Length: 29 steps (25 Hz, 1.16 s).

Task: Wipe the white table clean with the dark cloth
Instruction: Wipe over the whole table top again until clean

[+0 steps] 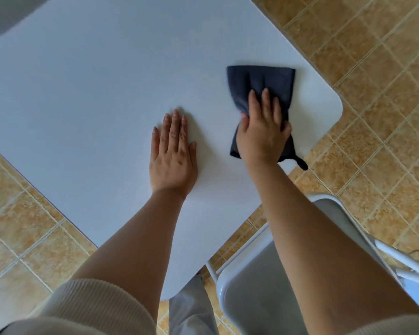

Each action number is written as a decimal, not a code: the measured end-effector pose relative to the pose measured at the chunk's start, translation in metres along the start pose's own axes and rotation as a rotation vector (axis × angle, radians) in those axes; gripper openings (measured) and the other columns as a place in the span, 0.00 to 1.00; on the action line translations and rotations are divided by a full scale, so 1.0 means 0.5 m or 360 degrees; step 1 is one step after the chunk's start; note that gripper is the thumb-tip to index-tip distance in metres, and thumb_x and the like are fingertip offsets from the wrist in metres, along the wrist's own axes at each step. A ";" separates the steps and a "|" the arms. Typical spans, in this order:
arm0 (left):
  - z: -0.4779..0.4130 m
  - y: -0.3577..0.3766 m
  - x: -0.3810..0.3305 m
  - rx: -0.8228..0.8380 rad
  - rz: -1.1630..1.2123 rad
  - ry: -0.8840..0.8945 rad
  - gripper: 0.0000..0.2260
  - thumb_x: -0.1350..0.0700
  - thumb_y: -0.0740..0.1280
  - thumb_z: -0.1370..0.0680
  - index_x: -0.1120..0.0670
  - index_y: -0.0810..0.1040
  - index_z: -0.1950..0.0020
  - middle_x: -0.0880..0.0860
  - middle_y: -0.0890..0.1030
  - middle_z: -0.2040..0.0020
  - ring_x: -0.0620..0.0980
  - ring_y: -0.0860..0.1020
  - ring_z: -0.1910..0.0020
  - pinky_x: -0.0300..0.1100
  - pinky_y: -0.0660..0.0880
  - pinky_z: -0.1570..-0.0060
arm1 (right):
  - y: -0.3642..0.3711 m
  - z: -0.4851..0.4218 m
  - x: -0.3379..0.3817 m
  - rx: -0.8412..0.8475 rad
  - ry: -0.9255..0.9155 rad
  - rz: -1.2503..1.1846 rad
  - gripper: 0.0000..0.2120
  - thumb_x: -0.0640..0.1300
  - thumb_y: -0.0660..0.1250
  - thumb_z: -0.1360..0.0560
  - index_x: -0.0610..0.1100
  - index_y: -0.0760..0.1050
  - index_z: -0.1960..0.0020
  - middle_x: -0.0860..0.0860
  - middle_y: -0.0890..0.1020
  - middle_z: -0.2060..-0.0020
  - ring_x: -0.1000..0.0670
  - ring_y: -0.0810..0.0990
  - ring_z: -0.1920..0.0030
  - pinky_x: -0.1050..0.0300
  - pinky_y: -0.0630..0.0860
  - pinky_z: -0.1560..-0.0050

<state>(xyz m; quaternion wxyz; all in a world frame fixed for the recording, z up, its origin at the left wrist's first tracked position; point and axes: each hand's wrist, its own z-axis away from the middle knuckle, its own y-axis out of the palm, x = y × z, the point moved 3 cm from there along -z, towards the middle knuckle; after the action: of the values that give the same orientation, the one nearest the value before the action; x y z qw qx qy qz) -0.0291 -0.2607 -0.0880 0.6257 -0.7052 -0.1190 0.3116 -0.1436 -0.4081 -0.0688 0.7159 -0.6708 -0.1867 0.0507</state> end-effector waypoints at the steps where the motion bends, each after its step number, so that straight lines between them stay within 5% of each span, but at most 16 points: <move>1: 0.000 0.000 0.000 0.0000 0.0001 -0.0004 0.25 0.51 0.47 0.17 0.59 0.54 0.21 0.56 0.55 0.21 0.52 0.52 0.22 0.48 0.44 0.24 | 0.005 0.027 0.007 -0.0042 -0.0139 0.0042 0.22 0.51 0.58 0.19 0.54 0.67 0.25 0.52 0.66 0.24 0.47 0.64 0.24 0.42 0.64 0.34; 4: 0.000 -0.001 0.001 0.0005 0.0001 -0.0001 0.25 0.51 0.47 0.17 0.58 0.53 0.21 0.56 0.55 0.21 0.51 0.52 0.22 0.49 0.45 0.24 | 0.001 0.116 -0.039 -0.0066 -0.0329 0.0127 0.20 0.53 0.57 0.18 0.55 0.68 0.26 0.54 0.69 0.25 0.49 0.67 0.25 0.47 0.66 0.38; 10: -0.003 0.005 0.001 0.0033 -0.0017 -0.0005 0.25 0.51 0.47 0.17 0.57 0.52 0.21 0.54 0.53 0.21 0.50 0.49 0.22 0.48 0.43 0.24 | -0.032 0.031 -0.158 -0.0043 0.0310 0.0043 0.22 0.52 0.55 0.17 0.53 0.63 0.24 0.51 0.63 0.22 0.46 0.60 0.23 0.40 0.64 0.34; 14: -0.004 0.007 0.001 0.0000 -0.0018 0.0007 0.25 0.52 0.49 0.17 0.58 0.52 0.21 0.55 0.54 0.21 0.51 0.51 0.22 0.48 0.43 0.24 | -0.039 -0.106 -0.107 0.0018 0.0361 -0.0014 0.22 0.52 0.51 0.15 0.54 0.57 0.21 0.51 0.56 0.20 0.47 0.53 0.21 0.38 0.56 0.28; 19: -0.004 0.002 0.006 0.0001 0.0027 0.0007 0.25 0.51 0.48 0.17 0.58 0.54 0.22 0.55 0.55 0.21 0.51 0.51 0.22 0.48 0.44 0.24 | -0.007 -0.145 0.021 0.0097 0.0162 0.0011 0.23 0.51 0.51 0.16 0.56 0.56 0.21 0.53 0.55 0.20 0.49 0.51 0.21 0.40 0.54 0.27; 24: 0.003 -0.044 0.033 -0.0080 0.0494 -0.0070 0.24 0.52 0.48 0.18 0.60 0.60 0.23 0.56 0.59 0.23 0.52 0.55 0.23 0.46 0.47 0.24 | 0.035 -0.062 0.145 0.0044 -0.0191 0.0022 0.22 0.52 0.54 0.17 0.56 0.62 0.24 0.53 0.61 0.22 0.48 0.58 0.22 0.41 0.57 0.30; 29: 0.124 -0.077 0.156 -0.0191 0.0211 -0.0453 0.24 0.52 0.47 0.17 0.60 0.59 0.23 0.55 0.59 0.22 0.52 0.54 0.23 0.48 0.47 0.24 | 0.069 0.142 0.226 -0.0071 -0.0636 -0.0126 0.19 0.50 0.60 0.20 0.54 0.72 0.30 0.52 0.72 0.27 0.47 0.69 0.27 0.41 0.66 0.35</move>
<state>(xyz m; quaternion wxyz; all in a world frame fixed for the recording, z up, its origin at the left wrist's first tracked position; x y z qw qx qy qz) 0.0037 -0.1601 -0.0754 0.5374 -0.6963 -0.1780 0.4413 -0.0568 -0.3016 -0.0780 0.6511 -0.6552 -0.3524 0.1505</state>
